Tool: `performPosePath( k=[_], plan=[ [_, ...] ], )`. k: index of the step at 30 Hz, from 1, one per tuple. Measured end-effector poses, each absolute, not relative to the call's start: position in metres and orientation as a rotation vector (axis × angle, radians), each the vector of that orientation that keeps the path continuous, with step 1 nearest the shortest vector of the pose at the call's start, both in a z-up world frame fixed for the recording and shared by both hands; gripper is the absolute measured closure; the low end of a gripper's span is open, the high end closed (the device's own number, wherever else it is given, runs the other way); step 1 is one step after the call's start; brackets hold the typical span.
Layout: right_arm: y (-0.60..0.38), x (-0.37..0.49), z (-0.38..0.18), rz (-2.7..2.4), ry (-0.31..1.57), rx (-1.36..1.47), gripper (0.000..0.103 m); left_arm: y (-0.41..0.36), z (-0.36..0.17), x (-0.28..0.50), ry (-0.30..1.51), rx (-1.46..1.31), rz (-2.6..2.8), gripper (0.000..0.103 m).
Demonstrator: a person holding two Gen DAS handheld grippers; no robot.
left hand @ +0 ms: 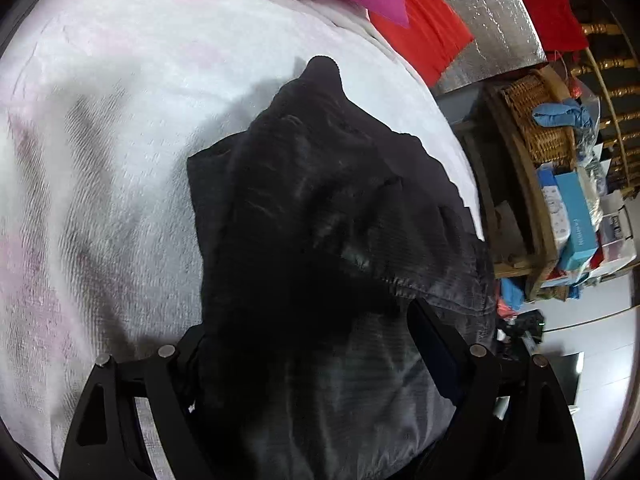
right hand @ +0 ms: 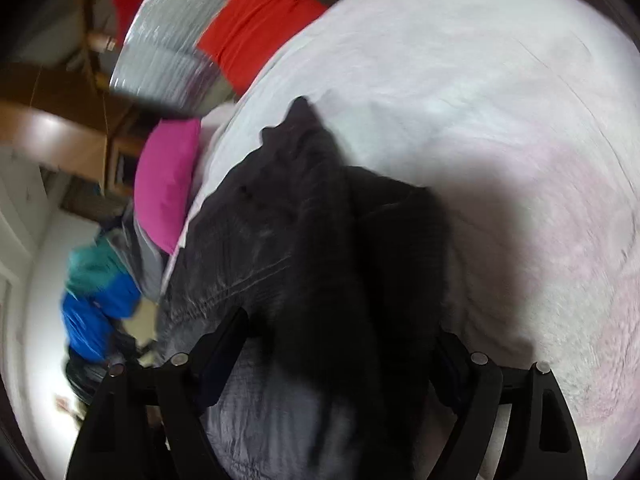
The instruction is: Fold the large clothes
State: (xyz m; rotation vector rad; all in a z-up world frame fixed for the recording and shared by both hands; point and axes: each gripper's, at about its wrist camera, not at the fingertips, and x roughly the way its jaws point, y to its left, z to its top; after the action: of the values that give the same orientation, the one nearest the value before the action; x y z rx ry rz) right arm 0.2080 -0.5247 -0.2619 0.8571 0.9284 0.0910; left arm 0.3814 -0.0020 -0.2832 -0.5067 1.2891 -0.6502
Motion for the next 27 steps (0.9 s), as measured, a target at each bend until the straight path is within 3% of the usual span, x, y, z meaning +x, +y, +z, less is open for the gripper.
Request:
performPosePath(
  k=[7, 9, 11, 13, 17, 24, 27],
  plan=[
    [-0.489, 0.234, -0.266, 0.100, 0.988, 0.783, 0.028, -0.022, -0.277, 0.377, 1.240, -0.467, -0.657, 0.016],
    [-0.485, 0.235, -0.259, 0.097, 0.963, 0.753, 0.044, -0.026, -0.276, 0.378, 1.220, -0.467, -0.633, 0.019],
    [-0.475, 0.235, -0.251, 0.072, 0.942, 0.687, 0.052, -0.025, -0.273, 0.380, 1.193, -0.460, -0.598, 0.039],
    [-0.467, 0.233, -0.245, 0.048, 0.919, 0.634, 0.059, -0.024, -0.270, 0.383, 1.165, -0.451, -0.566, 0.053],
    [-0.458, 0.239, -0.228, 0.000, 0.856, 0.559, 0.067, -0.012, -0.263, 0.392, 1.106, -0.496, -0.531, 0.070],
    [-0.458, 0.253, -0.198, -0.029, 0.714, 0.531, 0.069, -0.012, -0.240, 0.402, 1.003, -0.510, -0.509, 0.073],
    [-0.473, 0.271, -0.227, -0.087, 0.831, 0.583, 0.066, -0.012, -0.260, 0.412, 1.095, -0.467, -0.429, 0.064]
  ],
)
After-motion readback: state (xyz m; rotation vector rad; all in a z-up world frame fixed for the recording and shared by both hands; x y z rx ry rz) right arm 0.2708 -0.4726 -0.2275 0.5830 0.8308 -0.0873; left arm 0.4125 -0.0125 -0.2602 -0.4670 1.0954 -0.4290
